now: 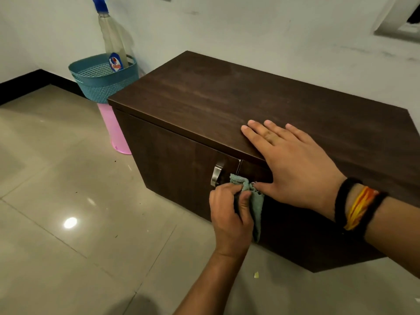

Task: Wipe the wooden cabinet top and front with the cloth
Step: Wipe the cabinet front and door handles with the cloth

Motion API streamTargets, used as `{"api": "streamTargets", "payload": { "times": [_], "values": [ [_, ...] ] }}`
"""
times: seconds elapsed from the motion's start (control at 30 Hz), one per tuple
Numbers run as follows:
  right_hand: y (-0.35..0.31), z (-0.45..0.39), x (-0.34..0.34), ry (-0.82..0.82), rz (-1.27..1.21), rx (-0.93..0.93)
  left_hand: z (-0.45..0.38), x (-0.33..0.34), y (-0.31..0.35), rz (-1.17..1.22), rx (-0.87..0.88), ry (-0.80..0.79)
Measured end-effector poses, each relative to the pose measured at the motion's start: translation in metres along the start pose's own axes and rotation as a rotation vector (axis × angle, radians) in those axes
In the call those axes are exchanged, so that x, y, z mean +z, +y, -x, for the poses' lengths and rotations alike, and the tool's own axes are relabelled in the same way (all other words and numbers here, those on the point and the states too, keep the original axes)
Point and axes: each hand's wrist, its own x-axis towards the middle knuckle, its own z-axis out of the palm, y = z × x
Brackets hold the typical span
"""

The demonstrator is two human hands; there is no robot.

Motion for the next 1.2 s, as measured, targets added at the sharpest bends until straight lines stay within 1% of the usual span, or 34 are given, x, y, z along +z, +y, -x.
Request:
{"api": "streamTargets", "payload": {
  "times": [0.2, 0.3, 0.4, 0.43, 0.6, 0.67, 0.73, 0.8, 0.87, 0.93, 1.07, 1.2],
  "values": [
    [-0.002, -0.003, -0.003, -0.047, -0.051, 0.005, 0.036, 0.006, -0.039, -0.047, -0.180, -0.130],
    [-0.002, -0.004, -0.004, -0.050, -0.061, -0.006, 0.037, 0.012, -0.032, 0.022, -0.249, -0.111],
    [-0.001, -0.004, -0.004, -0.058, -0.065, -0.008, 0.037, 0.013, -0.026, 0.021, -0.333, -0.038],
    [-0.001, -0.004, -0.004, -0.056, -0.066, -0.009, 0.034, 0.011, -0.026, 0.023, -0.323, -0.007],
    [-0.001, -0.003, -0.003, -0.034, -0.056, -0.012, 0.001, 0.010, 0.000, 0.072, -0.080, 0.073],
    [-0.001, -0.003, -0.003, -0.035, -0.055, -0.008, -0.001, 0.012, 0.005, 0.078, -0.030, 0.071],
    [-0.002, -0.003, -0.003, -0.050, -0.053, -0.004, 0.009, 0.014, -0.003, 0.044, 0.006, 0.035],
    [-0.002, -0.003, -0.004, -0.052, -0.052, -0.002, 0.021, 0.014, -0.017, 0.027, -0.001, -0.008],
    [-0.002, -0.004, -0.005, -0.062, -0.055, 0.001, 0.028, 0.013, -0.029, 0.015, -0.064, -0.075],
    [-0.002, -0.003, -0.005, -0.067, -0.059, 0.006, 0.027, 0.011, -0.033, 0.025, -0.095, -0.110],
    [-0.001, -0.004, -0.006, -0.050, -0.056, 0.005, 0.018, 0.010, -0.025, 0.047, -0.071, -0.099],
    [0.000, -0.005, -0.004, -0.040, -0.049, 0.003, 0.017, 0.012, -0.012, 0.104, -0.051, -0.018]
  ]
}}
